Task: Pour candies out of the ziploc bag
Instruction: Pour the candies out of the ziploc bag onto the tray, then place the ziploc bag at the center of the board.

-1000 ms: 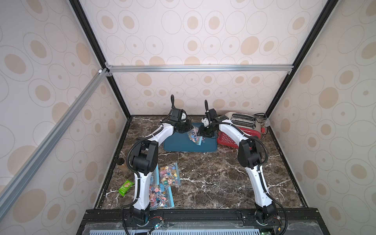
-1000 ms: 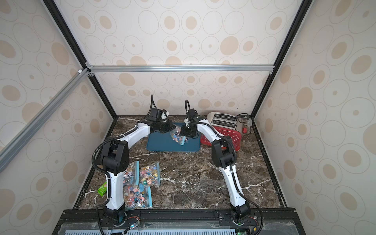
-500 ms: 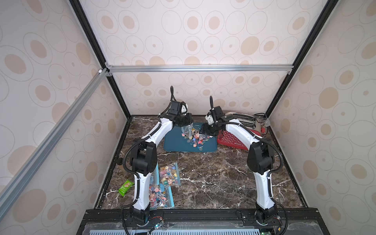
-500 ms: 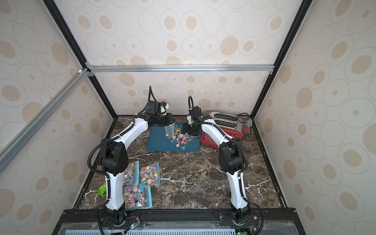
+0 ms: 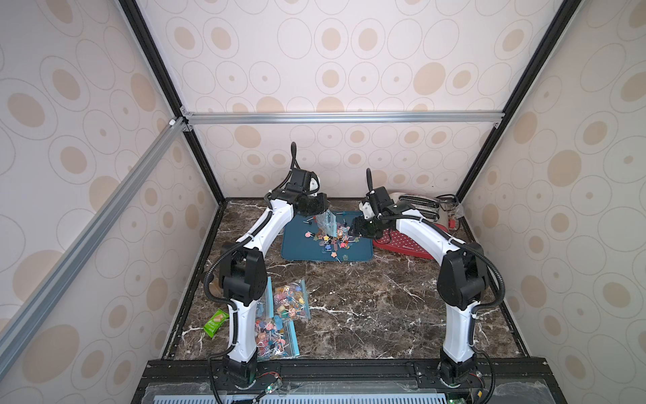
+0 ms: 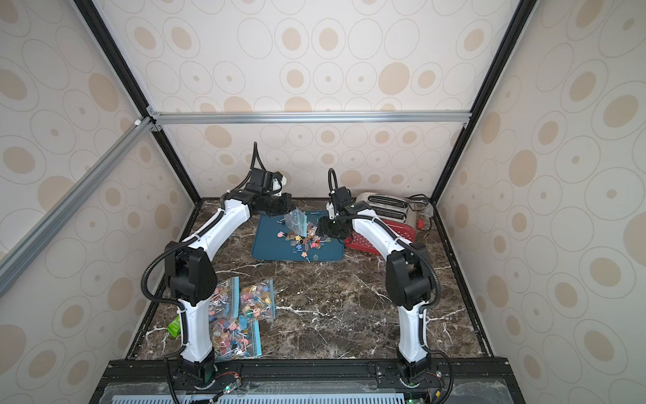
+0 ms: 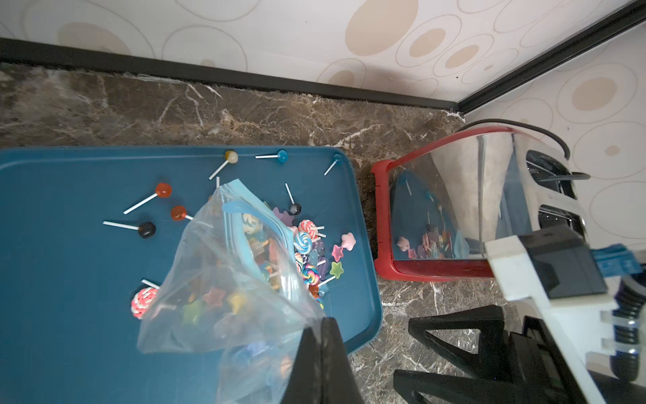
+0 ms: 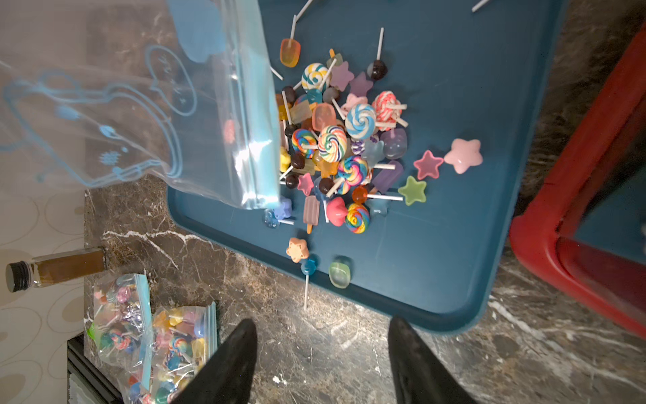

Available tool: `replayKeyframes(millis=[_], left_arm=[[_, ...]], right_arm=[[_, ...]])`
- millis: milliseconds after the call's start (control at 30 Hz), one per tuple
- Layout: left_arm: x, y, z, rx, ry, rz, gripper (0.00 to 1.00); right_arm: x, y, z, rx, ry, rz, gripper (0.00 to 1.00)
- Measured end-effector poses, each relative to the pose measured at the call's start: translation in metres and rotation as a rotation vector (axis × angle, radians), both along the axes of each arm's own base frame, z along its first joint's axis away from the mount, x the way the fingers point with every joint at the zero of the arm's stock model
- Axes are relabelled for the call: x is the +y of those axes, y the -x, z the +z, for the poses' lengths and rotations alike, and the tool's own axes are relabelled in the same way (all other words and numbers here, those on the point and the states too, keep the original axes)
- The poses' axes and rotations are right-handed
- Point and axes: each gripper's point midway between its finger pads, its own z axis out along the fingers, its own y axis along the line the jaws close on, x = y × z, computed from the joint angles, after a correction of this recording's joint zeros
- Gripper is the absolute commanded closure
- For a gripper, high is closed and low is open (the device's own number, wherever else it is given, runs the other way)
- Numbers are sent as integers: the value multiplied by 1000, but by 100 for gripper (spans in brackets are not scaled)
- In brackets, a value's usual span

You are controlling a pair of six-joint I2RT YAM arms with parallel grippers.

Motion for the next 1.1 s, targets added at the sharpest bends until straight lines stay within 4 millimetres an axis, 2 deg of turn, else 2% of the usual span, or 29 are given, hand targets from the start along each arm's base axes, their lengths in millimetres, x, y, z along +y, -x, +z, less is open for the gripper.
replayKeyframes(millis=[167,300,467,600,700,833,967,1100], left_arm=[[8,7,28,-52,-11,22,100],[15,19,39,-63,-11,35,100],[14,40,34,-29,29,34,100],[-1,66,25,11,46,3,100],[-34,91,21,25,65,-65,100],[-96,134,14,44,105,-192,100],[-154,171,6,64,139,-300,100],[-225,198,-13,98,167,-404,100]], right_arm=[[-10,16,6,-9,0,-5,38],[-18,32,13,-17,2,-6,39],[-39,57,28,-48,30,-25,38],[-71,80,54,-109,66,-83,39],[-100,99,74,-160,94,-144,39],[-143,127,92,-207,142,-246,37],[-179,150,97,-217,191,-336,37],[-206,168,98,-213,221,-409,36]])
